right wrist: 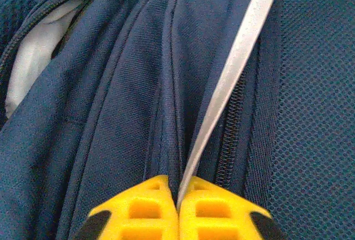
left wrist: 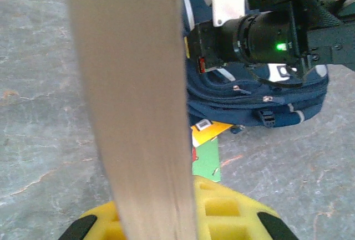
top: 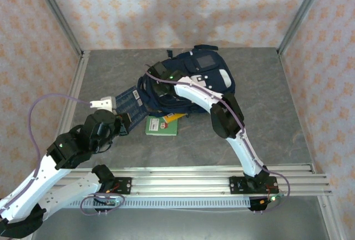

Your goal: Pack books, pencil case, and school supplies into a backpack

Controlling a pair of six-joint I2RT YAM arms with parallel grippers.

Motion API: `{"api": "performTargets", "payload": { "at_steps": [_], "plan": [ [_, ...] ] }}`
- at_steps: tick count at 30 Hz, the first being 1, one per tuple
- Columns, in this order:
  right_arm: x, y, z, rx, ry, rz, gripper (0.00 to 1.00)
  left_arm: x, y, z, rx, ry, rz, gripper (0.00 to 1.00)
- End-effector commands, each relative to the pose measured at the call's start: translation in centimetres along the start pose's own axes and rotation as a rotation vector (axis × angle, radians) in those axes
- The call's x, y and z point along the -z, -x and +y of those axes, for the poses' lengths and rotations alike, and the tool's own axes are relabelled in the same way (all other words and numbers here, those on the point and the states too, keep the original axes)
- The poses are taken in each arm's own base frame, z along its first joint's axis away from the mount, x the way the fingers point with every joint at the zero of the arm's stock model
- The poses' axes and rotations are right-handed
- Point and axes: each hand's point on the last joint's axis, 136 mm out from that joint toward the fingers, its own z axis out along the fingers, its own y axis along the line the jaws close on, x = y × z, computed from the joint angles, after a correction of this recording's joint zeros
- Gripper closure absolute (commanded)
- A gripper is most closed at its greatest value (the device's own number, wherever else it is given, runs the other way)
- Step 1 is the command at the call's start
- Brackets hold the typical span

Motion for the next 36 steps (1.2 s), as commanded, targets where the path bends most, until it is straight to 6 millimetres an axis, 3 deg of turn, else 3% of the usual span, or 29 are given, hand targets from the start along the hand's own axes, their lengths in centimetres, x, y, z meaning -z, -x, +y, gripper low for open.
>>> {"api": "performTargets", "payload": {
  "at_steps": [1,7,12,20,27,36],
  "plan": [
    [2.8,2.0,-2.1,-0.020,-0.004,-0.054,1.00,0.4,2.0,-0.5,-0.050,0.018,-0.041,1.00],
    [8.0,4.7,-2.2,-0.164,0.221,-0.155,1.00,-0.1,3.2,-0.5,-0.105,0.056,-0.047,1.00],
    [11.7,6.2,-3.9,-0.353,0.433,-0.228,1.00,-2.4,3.2,-0.4,-0.093,0.072,0.022,1.00],
    [14.5,7.0,-6.7,-0.618,0.808,-0.256,1.00,-6.9,3.5,-1.1,0.131,-0.074,0.112,1.00],
    [16.6,5.6,-7.0,-0.612,0.906,-0.242,1.00,-9.0,5.4,-4.2,0.262,-0.266,0.087,1.00],
    [22.5,6.9,-10.3,-0.666,1.033,-0.311,1.00,-10.5,7.3,-5.6,0.313,-0.313,0.063,1.00]
  ]
}}
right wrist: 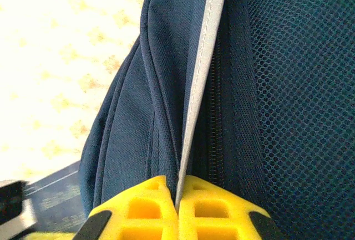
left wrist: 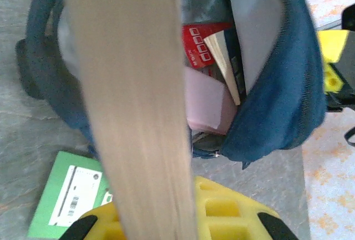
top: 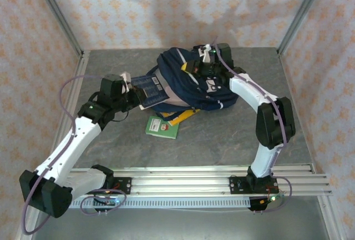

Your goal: Pack books, pencil case, and school supplies into a backpack

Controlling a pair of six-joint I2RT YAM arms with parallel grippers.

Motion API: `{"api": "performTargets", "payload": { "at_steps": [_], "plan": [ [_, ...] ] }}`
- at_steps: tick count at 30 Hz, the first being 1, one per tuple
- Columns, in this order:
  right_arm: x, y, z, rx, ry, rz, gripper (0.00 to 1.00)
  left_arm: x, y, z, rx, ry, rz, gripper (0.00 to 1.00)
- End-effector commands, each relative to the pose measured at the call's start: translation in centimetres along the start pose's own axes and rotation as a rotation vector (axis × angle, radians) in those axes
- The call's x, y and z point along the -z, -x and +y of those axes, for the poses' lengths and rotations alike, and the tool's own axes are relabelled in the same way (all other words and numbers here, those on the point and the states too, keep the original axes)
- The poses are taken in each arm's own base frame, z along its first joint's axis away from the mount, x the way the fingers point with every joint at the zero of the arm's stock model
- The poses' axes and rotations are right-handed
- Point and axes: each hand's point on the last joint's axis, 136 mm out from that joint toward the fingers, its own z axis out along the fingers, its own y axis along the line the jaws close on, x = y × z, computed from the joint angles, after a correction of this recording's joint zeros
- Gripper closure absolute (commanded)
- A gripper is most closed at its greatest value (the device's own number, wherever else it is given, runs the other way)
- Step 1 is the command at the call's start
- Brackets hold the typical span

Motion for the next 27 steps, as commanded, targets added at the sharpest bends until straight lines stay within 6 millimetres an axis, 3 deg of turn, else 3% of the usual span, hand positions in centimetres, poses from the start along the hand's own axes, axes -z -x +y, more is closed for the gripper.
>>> {"api": "performTargets", "payload": {
  "at_steps": [1,4,14,27],
  "plan": [
    [3.8,1.7,6.8,0.056,0.217,-0.026,1.00,0.7,2.9,-3.5,0.008,-0.132,-0.091,1.00],
    [4.7,2.0,7.7,0.048,0.277,-0.018,1.00,0.0,3.9,-4.0,0.026,-0.152,-0.113,1.00],
    [5.6,2.3,9.8,0.070,0.346,0.007,1.00,-5.5,5.5,-7.2,0.138,-0.342,-0.063,1.00],
    [5.5,2.7,9.6,0.046,0.397,0.032,1.00,-8.6,7.8,-10.4,0.179,-0.491,-0.047,1.00]
  ]
}}
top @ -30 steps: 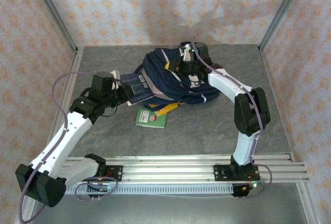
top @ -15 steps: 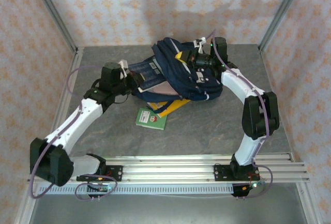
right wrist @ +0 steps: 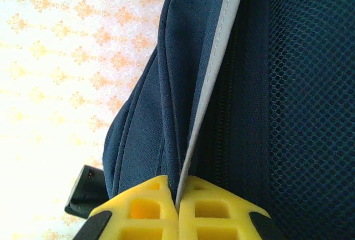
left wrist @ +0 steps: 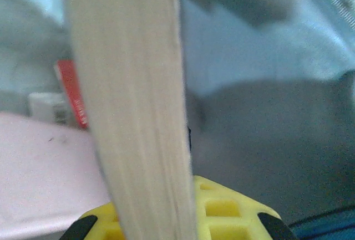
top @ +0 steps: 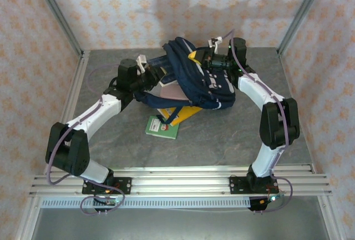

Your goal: Pack books, pencil case, and school supplies into a backpack

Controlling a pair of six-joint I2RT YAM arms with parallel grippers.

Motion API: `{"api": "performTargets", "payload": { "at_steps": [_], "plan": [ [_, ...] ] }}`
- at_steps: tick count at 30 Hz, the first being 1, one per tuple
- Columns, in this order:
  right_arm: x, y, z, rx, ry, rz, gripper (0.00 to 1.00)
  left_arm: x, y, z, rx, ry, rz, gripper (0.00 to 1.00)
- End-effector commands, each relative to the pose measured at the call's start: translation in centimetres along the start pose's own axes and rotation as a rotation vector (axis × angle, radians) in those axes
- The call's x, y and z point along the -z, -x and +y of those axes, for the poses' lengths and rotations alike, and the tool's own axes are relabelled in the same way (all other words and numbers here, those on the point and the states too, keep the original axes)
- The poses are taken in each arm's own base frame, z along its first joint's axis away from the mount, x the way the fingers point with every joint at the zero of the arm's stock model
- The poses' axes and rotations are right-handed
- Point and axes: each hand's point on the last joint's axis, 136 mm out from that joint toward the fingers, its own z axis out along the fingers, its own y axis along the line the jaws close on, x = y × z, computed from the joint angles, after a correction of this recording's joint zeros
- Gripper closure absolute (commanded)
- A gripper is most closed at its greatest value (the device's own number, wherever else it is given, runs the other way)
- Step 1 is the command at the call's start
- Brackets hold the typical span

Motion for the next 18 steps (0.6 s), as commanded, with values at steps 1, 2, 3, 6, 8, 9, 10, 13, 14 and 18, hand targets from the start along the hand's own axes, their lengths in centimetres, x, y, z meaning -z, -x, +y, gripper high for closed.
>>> {"api": "performTargets", "payload": {
  "at_steps": [1,2,3,6,8,9,10,13,14,18],
  "plan": [
    [0.8,-0.5,5.8,0.204,0.145,0.039,1.00,-0.8,1.8,-4.0,-0.027,-0.137,-0.018,1.00],
    [0.7,-0.6,5.9,0.204,0.150,0.040,1.00,-1.4,1.9,-3.9,-0.022,-0.136,-0.011,1.00],
    [0.7,-0.6,6.0,0.205,0.153,0.041,1.00,-2.0,1.9,-3.9,-0.023,-0.135,-0.004,1.00],
    [0.7,-0.5,6.2,0.206,0.160,0.043,1.00,-3.9,1.3,-3.3,-0.024,-0.107,0.028,1.00],
    [0.8,-0.4,6.4,0.207,0.167,0.039,1.00,-5.2,0.7,-2.9,-0.027,-0.084,0.047,1.00],
    [0.8,-0.4,6.5,0.207,0.173,0.039,1.00,-5.8,0.4,-2.7,-0.033,-0.073,0.056,1.00],
    [0.8,-0.3,6.5,0.206,0.178,0.037,1.00,-6.5,0.0,-2.5,-0.038,-0.063,0.065,1.00],
    [0.7,-0.2,6.4,0.201,0.187,0.035,1.00,-8.9,-1.0,-2.1,-0.039,-0.039,0.086,1.00],
    [0.6,-0.1,6.3,0.199,0.189,0.033,1.00,-9.7,-1.4,-2.1,-0.038,-0.039,0.093,1.00],
    [0.4,0.4,6.1,0.181,0.208,0.020,1.00,-13.4,-3.0,-0.7,-0.038,0.021,0.111,1.00]
  ]
}}
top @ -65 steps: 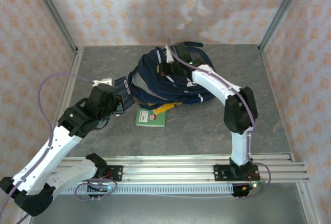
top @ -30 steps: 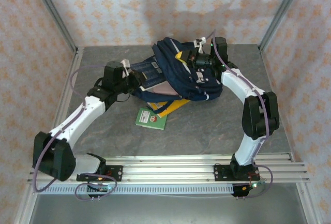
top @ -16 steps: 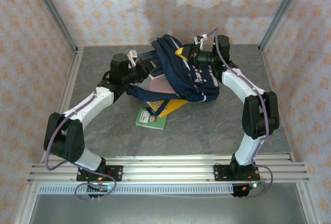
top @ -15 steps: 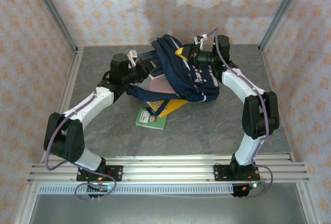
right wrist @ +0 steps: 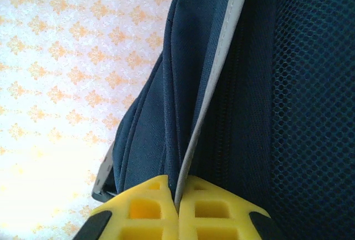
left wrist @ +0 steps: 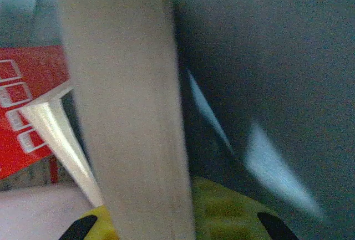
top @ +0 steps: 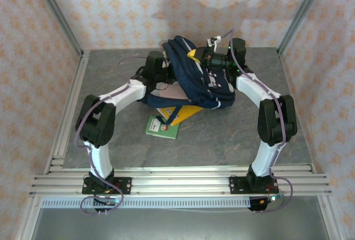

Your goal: Pack books, pencil case, and school supplies into a backpack

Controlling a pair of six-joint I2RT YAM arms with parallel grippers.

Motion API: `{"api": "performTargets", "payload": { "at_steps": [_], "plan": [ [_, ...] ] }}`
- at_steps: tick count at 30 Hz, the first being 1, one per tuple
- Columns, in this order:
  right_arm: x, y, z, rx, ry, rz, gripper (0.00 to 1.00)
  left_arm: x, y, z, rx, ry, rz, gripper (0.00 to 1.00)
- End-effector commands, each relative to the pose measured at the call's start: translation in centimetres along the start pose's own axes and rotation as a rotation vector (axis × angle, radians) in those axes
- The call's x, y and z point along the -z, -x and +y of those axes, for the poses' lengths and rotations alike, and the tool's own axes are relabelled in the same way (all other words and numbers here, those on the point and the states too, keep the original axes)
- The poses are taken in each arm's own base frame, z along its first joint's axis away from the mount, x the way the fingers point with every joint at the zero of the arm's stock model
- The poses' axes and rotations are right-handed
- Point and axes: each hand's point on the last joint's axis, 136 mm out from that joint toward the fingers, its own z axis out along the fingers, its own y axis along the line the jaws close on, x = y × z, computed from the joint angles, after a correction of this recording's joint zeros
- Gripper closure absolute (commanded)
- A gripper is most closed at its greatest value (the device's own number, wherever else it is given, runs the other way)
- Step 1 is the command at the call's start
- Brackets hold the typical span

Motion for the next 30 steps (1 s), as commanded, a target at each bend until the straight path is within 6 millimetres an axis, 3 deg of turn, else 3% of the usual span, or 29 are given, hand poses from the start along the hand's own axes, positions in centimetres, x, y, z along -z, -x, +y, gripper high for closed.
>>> {"api": "performTargets", "payload": {
  "at_steps": [1,5,6,7,9,10,12,17,19,20,25,30],
  "plan": [
    [0.5,-0.3,5.9,0.203,0.152,0.014,1.00,-2.4,-0.1,-1.3,-0.044,-0.005,-0.027,1.00],
    [0.3,0.3,5.7,0.180,0.185,0.002,1.00,-5.0,-0.8,-1.2,-0.031,-0.007,-0.029,1.00],
    [0.2,0.4,5.6,0.176,0.190,0.004,1.00,-5.5,-0.8,-1.4,-0.024,-0.016,-0.026,0.93],
    [0.1,0.5,5.4,0.172,0.192,0.003,1.00,-5.7,-0.8,-1.6,-0.016,-0.027,-0.022,0.79],
    [0.2,0.8,5.3,0.170,0.188,-0.001,1.00,-5.3,-0.7,-1.8,-0.022,-0.021,-0.025,0.41],
    [0.3,0.9,5.2,0.172,0.182,-0.005,1.00,-4.8,-0.6,-1.8,-0.041,0.005,-0.029,0.33],
    [0.8,1.3,4.9,0.181,0.160,-0.030,1.00,-3.7,-0.6,-2.1,-0.085,0.035,-0.032,0.27],
    [2.8,3.0,3.1,0.205,0.035,-0.142,1.00,-1.0,-0.4,-3.1,-0.118,0.036,-0.029,0.23],
    [4.0,3.8,2.4,0.221,-0.038,-0.209,1.00,0.1,-0.2,-2.6,-0.129,0.059,-0.026,0.23],
    [4.4,4.0,2.0,0.246,-0.091,-0.235,1.00,1.3,0.1,-3.5,-0.141,0.045,-0.038,0.23],
    [6.2,5.2,0.1,0.313,-0.319,-0.334,1.00,3.4,-0.3,-2.0,-0.150,0.085,0.004,0.24],
    [6.4,6.9,-0.8,0.268,-0.320,-0.425,1.00,5.4,-0.7,-0.1,-0.115,0.111,0.017,0.24]
  ]
}}
